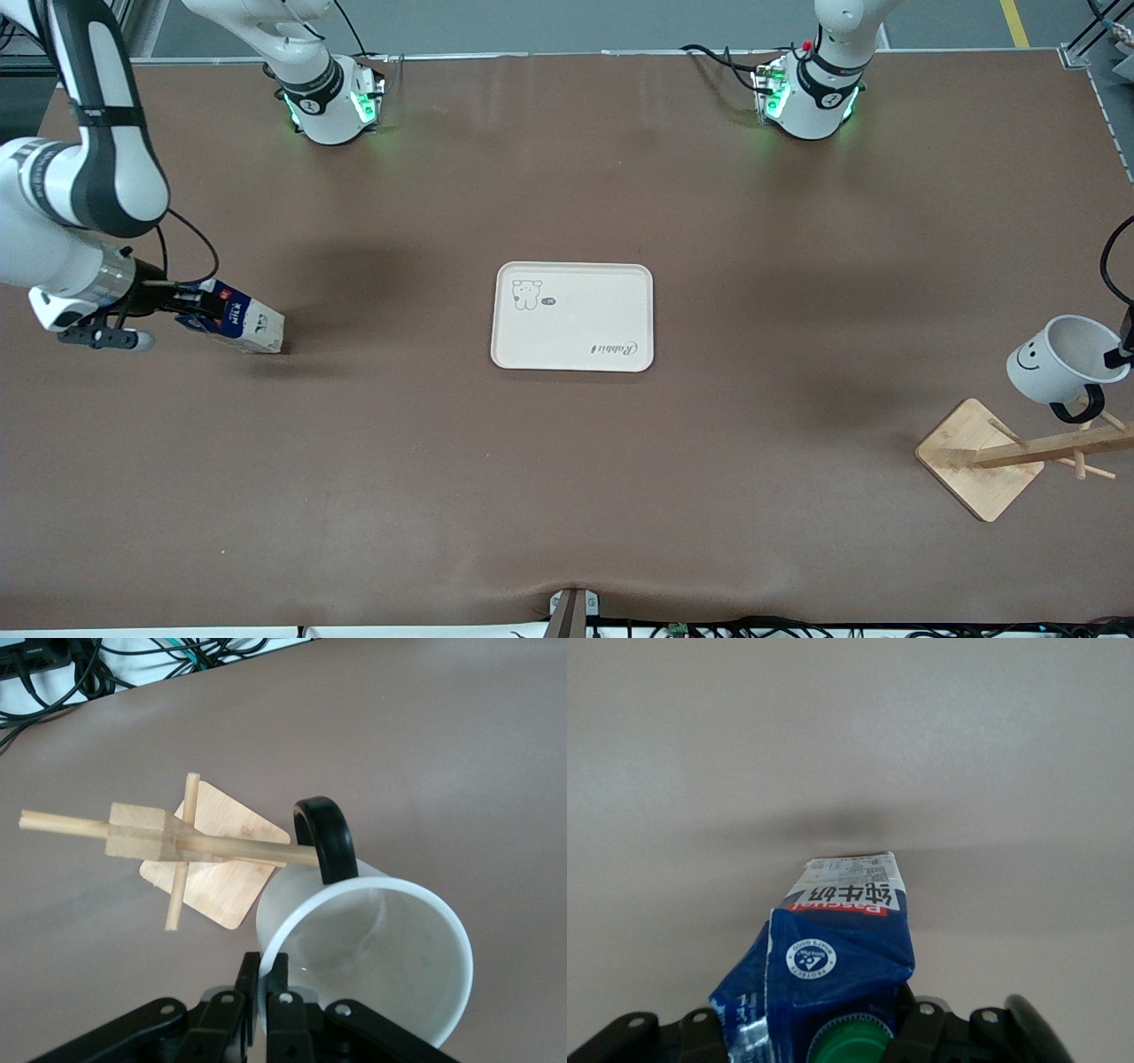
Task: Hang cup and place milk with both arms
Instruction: 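Hang the mug handle on the peg while the right gripper lowers milk, then open the left gripper off the mug while the right gripper releases milk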
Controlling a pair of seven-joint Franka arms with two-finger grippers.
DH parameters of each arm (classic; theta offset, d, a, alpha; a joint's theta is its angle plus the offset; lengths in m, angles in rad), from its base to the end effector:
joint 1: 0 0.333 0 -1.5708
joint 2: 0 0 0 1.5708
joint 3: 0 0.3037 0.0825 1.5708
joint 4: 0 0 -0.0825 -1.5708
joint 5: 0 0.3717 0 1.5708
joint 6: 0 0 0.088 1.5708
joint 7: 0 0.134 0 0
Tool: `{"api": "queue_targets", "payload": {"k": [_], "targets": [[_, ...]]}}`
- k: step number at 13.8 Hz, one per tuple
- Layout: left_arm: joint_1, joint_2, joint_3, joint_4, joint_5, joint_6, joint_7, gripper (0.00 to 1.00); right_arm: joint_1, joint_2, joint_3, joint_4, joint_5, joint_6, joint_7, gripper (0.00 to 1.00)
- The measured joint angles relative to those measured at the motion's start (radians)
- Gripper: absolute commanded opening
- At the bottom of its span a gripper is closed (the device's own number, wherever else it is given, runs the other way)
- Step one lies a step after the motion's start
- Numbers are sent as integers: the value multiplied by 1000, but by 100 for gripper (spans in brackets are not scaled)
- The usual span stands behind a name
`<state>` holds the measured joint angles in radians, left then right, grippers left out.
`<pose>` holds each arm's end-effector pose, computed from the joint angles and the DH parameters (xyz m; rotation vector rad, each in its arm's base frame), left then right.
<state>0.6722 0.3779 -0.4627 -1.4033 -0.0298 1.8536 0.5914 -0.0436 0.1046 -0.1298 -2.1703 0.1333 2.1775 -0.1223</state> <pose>0.6380 0.1774 0.4834 2.9531 -0.5031 0.2667 0.5189 -0.0828 0.3075 -3.0272 0.2007 0.1234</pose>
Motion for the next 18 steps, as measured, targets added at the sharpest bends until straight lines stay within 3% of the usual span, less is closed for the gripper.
{"api": "queue_targets", "payload": {"k": [1,3,4,5,8,9,11,12,15,18], "targets": [[4,9,0,4,-5,3,14,0,-2,-8,0,-30,0,22,1,4],[10,20,0,9,-7,8,31,0,-4,-11,-1,-44,0,30,2,46],[13,22,0,10,-7,10,39,0,-5,-11,-1,-45,0,29,2,95],[17,24,0,10,-7,13,50,0,-5,-11,-1,-45,0,29,2,100],[32,32,0,11,-7,32,80,0,-5,-11,-1,-47,0,26,2,100],[36,36,0,12,-7,34,83,12,-5,-11,-1,-49,0,21,2,100],[37,42,-1,14,-7,39,83,84,-5,-11,0,-47,0,8,2,100],[36,43,-2,14,-7,40,83,100,-5,-11,0,-40,0,-12,2,100],[32,43,-11,20,-9,50,81,100,-5,-6,4,59,0,-249,2,100],[13,39,-28,39,-9,50,13,100,-4,58,8,278,-15,-485,2,100]]}}
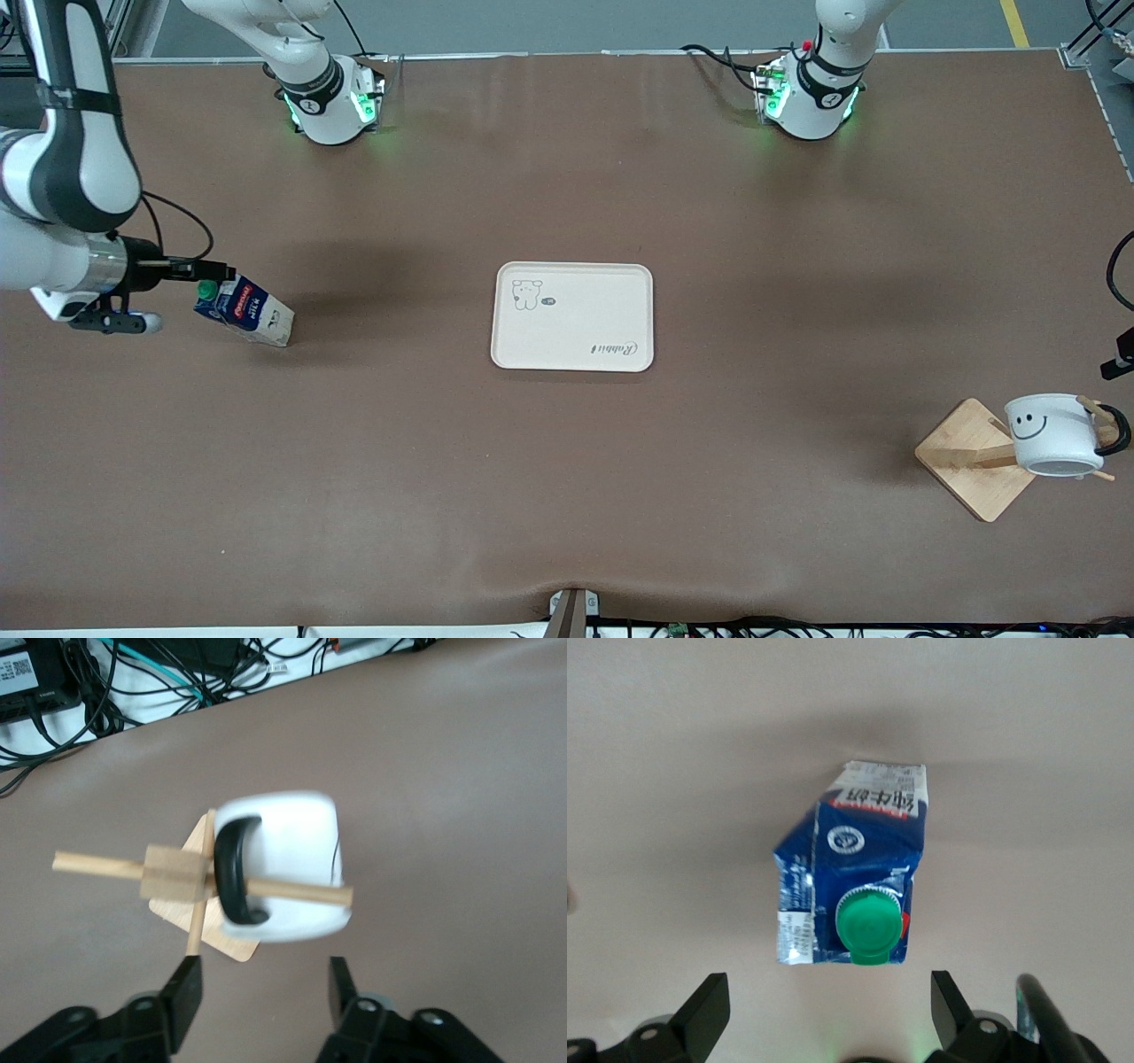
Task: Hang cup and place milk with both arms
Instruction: 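Open the left gripper off the mug while the right gripper releases milk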
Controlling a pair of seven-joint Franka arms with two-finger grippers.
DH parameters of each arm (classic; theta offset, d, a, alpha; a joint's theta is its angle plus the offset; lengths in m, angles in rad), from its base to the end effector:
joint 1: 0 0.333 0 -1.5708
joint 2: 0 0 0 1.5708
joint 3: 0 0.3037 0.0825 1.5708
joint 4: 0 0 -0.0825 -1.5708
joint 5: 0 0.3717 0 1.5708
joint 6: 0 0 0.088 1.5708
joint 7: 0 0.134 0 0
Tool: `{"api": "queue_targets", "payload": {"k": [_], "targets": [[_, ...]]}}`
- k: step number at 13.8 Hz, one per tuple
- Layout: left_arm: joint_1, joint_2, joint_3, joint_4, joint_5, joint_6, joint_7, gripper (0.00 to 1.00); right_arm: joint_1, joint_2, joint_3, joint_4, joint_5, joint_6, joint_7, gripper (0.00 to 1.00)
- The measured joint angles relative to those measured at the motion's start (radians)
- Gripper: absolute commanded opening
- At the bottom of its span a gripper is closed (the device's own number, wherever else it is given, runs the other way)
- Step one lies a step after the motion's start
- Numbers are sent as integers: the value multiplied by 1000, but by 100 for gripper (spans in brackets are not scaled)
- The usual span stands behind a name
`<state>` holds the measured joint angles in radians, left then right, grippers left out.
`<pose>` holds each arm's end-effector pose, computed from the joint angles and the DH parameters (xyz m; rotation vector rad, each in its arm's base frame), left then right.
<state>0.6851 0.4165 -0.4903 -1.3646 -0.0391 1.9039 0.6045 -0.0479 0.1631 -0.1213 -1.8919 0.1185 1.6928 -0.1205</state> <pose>0.6527 0.1801 0.4864 2.9324 -0.5150 0.3665 0.5283 -0.0741 0.3639 -2.9504 0.1278 0.5122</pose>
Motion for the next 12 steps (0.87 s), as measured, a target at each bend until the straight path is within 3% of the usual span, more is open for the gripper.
{"api": "queue_targets", "payload": {"k": [6,9,12], "targets": [[-22,-64,-67,3,2,-47,-220,100,-45,159,-6,475,-49,-250,-1,100],[-22,-93,-124,2,41,-104,-359,100,-60,150,-4,593,-48,-271,-2,100],[-28,-118,-207,2,106,-150,-515,100,-54,75,4,621,-47,-296,20,100]]}}
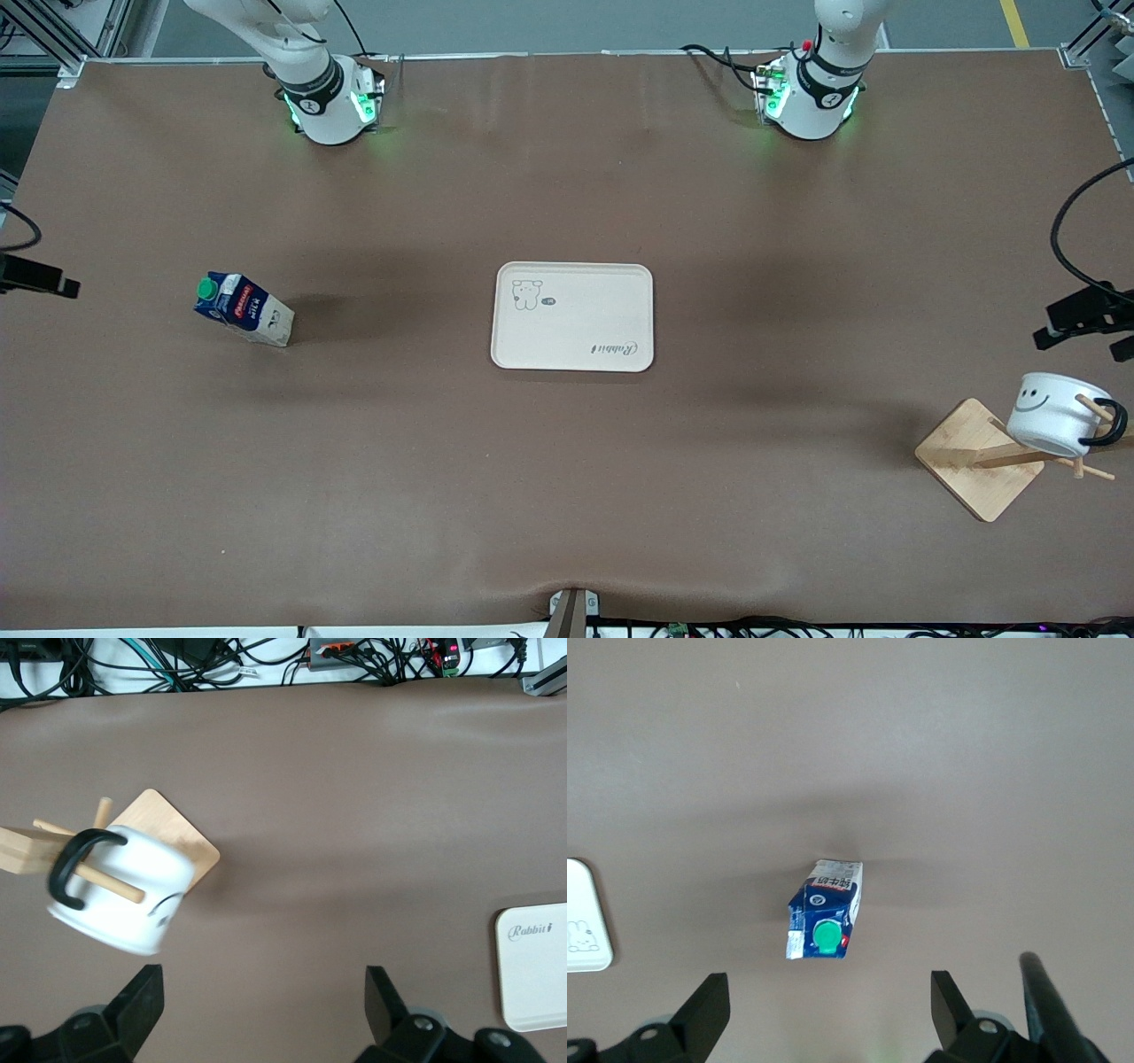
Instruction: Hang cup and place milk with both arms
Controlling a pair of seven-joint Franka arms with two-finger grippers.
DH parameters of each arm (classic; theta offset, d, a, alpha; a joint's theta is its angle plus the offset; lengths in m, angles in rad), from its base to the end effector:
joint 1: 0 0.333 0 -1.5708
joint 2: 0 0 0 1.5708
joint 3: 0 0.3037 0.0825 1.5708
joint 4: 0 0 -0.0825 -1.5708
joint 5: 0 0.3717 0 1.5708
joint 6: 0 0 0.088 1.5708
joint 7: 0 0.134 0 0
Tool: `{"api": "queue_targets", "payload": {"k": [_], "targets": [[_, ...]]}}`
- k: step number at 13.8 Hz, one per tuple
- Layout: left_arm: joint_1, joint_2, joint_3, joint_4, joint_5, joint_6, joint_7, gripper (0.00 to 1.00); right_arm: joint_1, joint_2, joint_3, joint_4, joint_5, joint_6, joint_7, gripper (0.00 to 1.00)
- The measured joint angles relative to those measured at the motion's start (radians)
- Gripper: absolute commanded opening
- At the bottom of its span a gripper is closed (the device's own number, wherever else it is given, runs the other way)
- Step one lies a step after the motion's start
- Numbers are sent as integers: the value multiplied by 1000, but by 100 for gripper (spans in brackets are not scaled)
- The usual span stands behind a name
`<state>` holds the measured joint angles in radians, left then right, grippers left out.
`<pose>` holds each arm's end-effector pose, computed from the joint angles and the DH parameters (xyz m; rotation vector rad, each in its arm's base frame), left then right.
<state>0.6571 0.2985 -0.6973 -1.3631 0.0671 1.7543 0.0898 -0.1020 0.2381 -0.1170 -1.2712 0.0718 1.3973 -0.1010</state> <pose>0.6326 0.0401 0.5595 3.0109 -0.1501 0.2478 0.5798 -0.1095 0.5718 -3.0724 0.1657 0.1574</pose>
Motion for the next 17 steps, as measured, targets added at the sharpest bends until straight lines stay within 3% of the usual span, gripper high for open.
{"api": "queue_targets", "payload": {"k": [2,6,9,17], "targets": [[-2,-20,-28,0,6,-38,-75,100,3,-97,5,-47,0,-13,24,100],[-2,-53,-74,-1,7,-88,-213,100,5,-303,13,-275,-20,39,29,100],[-2,-63,-102,-1,7,-110,-304,100,52,-324,42,-317,-86,94,39,100],[-64,-68,-155,-6,42,-153,-459,100,64,-320,42,-290,-92,93,50,100]]}}
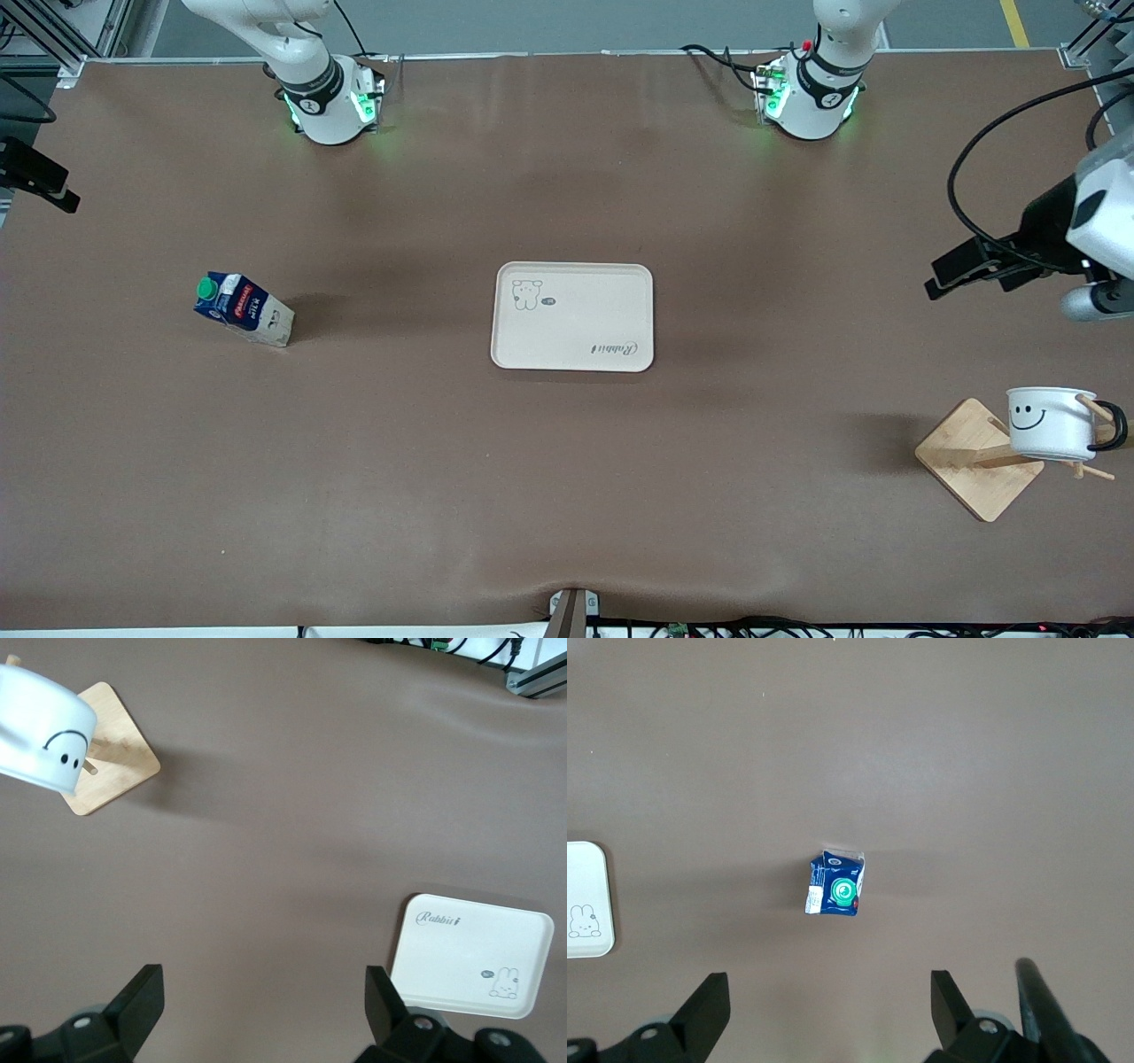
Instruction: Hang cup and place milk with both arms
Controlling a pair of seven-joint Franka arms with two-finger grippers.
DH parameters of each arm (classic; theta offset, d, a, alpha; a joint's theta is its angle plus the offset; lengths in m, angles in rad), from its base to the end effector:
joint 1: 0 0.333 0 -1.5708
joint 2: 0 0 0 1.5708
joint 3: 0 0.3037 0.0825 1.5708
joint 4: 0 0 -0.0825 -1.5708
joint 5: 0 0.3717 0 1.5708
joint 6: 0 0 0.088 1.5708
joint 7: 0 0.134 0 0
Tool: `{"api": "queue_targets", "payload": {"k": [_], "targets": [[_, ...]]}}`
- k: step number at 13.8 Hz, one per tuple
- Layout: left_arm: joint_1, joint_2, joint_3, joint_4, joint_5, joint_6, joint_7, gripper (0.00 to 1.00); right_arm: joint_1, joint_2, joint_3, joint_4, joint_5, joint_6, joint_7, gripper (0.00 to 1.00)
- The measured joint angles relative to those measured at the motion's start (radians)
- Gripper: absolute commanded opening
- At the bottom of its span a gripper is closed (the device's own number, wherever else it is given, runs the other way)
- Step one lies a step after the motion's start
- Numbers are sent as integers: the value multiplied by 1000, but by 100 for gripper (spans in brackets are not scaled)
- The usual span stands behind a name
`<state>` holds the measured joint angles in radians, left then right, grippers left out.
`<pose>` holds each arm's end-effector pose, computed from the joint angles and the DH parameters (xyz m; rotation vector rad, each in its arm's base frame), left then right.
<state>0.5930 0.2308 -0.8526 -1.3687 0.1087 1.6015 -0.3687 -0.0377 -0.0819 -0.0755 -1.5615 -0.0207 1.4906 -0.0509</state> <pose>0.5900 -0.0873 0.5888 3.0488 0.1989 0.0852 0.5058 -0.0621 0.6253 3.1247 -0.0998 0.0149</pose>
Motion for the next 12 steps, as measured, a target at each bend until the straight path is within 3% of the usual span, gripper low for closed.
{"api": "queue_targets", "payload": {"k": [12], "targets": [[-56,-1,-5,0,61,-8,-9,100,-2,12,-3,9,0,-8,0,100]]}}
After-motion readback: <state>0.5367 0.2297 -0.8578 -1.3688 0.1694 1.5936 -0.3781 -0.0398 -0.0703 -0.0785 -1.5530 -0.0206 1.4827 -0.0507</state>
